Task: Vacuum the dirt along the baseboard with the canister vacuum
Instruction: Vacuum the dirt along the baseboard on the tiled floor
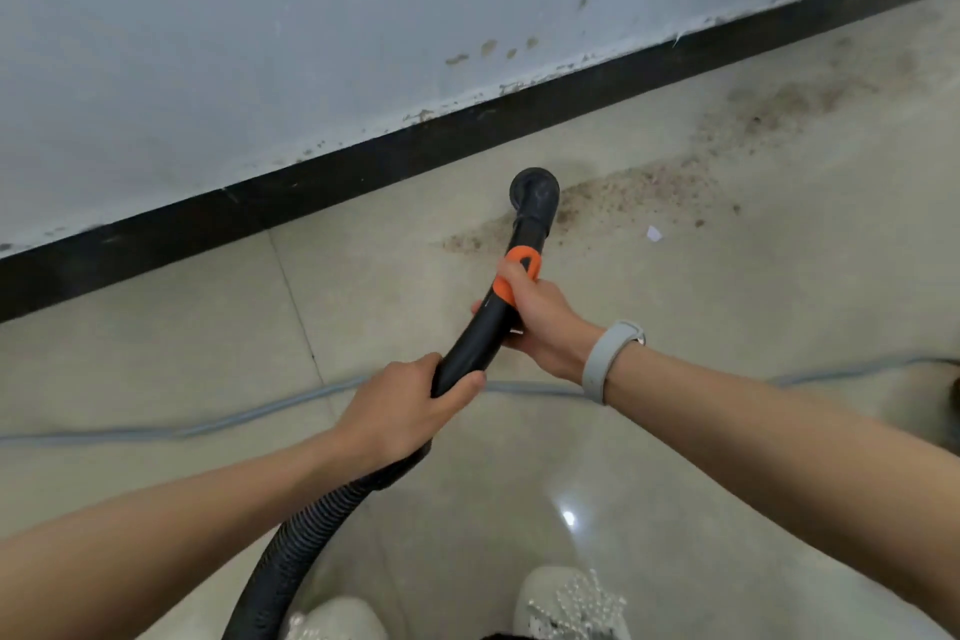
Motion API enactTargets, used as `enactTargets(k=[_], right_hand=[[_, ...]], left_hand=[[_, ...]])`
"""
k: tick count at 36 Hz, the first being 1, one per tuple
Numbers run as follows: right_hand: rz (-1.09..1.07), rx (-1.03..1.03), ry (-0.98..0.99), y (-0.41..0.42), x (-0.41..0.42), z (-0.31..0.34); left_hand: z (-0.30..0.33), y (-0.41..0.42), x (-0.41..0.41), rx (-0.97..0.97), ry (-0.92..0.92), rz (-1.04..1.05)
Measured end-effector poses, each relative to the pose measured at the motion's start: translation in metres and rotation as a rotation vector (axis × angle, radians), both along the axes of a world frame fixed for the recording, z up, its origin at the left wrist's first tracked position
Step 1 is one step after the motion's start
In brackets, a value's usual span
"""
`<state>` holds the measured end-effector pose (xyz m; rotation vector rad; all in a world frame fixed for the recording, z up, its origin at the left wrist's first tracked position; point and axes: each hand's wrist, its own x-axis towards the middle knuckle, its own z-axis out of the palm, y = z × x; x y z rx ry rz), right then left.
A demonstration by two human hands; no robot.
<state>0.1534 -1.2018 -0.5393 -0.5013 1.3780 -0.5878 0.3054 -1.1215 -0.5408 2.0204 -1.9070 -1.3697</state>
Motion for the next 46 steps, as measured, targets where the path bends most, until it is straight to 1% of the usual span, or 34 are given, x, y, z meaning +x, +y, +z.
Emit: enactTargets(k=[5,10,17,25,35,46], right_hand=[[0.121,0.003,-0.028,0.026,0.042,0.003],[0.246,0.051,-0.033,0.046,0.072,-0.006],[0.301,0.139,-0.006,0.061,0.084,-0.018],[0.215,0.148,0.015,0.052,0.069,-0.019],[0.041,0.131,-0.003,0.023,0.037,-0.014],[-0.05,0.1,0.032,-0.013,-0.01,-0.015]], left_hand=[[0.003,0.044,0.032,-0.023,-0.031,0.09],[0.004,0.072,0.047,0.005,-0.061,0.244],[0.004,0.092,0.049,0.064,-0.069,0.291],[0.002,0.074,0.042,0.082,-0.012,0.218],[0.005,0.025,0.02,0.086,0.034,0.037],[-0.002,-0.025,-0.022,0.086,0.062,-0.033]])
